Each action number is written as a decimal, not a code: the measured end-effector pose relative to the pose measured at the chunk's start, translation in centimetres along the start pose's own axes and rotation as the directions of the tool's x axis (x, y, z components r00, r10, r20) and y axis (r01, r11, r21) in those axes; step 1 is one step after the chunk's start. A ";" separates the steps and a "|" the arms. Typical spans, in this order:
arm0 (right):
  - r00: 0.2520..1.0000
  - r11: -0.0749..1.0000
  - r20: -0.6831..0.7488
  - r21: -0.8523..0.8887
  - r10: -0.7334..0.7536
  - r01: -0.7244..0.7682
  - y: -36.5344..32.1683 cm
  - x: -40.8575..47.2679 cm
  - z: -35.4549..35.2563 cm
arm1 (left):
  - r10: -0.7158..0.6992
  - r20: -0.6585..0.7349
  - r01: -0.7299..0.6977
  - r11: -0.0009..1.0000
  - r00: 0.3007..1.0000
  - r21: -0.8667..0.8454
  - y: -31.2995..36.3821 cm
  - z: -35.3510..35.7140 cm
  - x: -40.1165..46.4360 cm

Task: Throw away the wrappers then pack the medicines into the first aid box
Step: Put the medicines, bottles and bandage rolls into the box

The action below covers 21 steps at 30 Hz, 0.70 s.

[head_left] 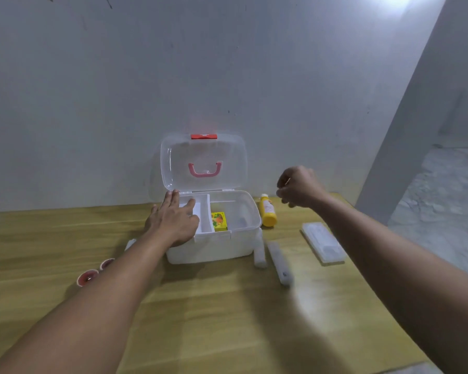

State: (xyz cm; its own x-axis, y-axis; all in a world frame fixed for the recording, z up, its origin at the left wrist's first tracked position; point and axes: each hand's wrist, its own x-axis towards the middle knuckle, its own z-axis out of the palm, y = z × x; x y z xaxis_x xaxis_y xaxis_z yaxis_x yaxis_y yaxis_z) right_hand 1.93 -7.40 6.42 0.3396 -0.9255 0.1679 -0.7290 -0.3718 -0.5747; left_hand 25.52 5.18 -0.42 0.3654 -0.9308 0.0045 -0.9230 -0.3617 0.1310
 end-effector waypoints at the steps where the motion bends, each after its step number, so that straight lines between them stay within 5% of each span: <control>1: 0.995 0.996 0.067 -0.060 0.069 -0.065 1.2 -0.3 -0.7 | 0.002 0.001 -0.002 1.000 1.000 0.003 0.0 0.0 0.0; 7: 0.881 0.834 0.244 -0.494 0.405 -0.246 6.2 -3.6 -2.1 | -0.006 0.008 0.006 1.000 1.000 0.019 -0.1 0.3 0.6; 10: 0.848 0.810 0.248 -0.503 0.468 -0.300 7.5 -5.1 -1.3 | -0.009 0.010 0.008 1.000 1.000 0.019 -0.1 0.3 0.6; 15: 0.887 0.858 0.194 -0.403 0.419 -0.318 8.0 -5.3 -1.2 | -0.002 0.003 0.002 0.999 1.000 0.035 0.0 0.1 0.3; 21: 0.979 0.947 0.070 -0.273 0.194 -0.168 3.4 -3.8 -3.2 | 0.004 -0.009 -0.003 0.999 1.000 0.052 0.2 0.0 0.0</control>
State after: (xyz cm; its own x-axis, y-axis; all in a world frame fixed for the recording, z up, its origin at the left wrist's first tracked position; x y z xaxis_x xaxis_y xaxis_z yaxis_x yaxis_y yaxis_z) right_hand -3.73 -5.41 6.36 0.2328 -0.9725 -0.0029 -0.9099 -0.2168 -0.3536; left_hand 25.29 5.13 -0.37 0.3630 -0.9317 0.0144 -0.9293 -0.3609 0.0789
